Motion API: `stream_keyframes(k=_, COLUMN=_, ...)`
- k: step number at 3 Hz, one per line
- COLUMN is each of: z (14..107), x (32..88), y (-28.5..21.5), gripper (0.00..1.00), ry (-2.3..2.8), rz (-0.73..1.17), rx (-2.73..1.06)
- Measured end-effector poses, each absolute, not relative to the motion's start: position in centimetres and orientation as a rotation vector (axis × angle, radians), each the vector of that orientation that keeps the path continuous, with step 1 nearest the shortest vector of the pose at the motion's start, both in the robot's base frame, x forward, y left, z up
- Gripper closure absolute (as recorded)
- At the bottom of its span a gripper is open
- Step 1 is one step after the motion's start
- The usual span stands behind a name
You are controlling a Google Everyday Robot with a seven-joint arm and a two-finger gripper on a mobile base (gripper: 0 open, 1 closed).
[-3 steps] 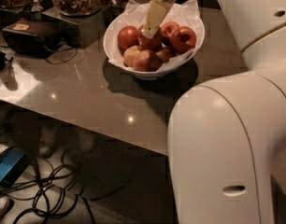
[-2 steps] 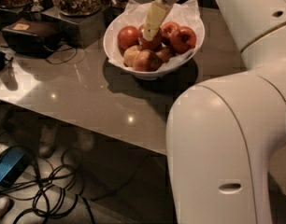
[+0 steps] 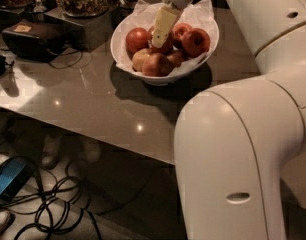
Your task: Pick apple from white bowl
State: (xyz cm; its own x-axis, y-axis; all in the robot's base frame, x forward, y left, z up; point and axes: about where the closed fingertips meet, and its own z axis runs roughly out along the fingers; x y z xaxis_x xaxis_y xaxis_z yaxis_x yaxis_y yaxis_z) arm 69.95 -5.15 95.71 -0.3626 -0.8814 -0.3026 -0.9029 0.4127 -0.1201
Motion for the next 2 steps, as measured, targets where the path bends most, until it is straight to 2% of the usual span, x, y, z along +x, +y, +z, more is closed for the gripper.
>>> stream_keyframes(k=2, z=94.57, x=69.97, y=-4.61, gripper=0.3, ry=2.368, rz=0.105, rx=-1.576)
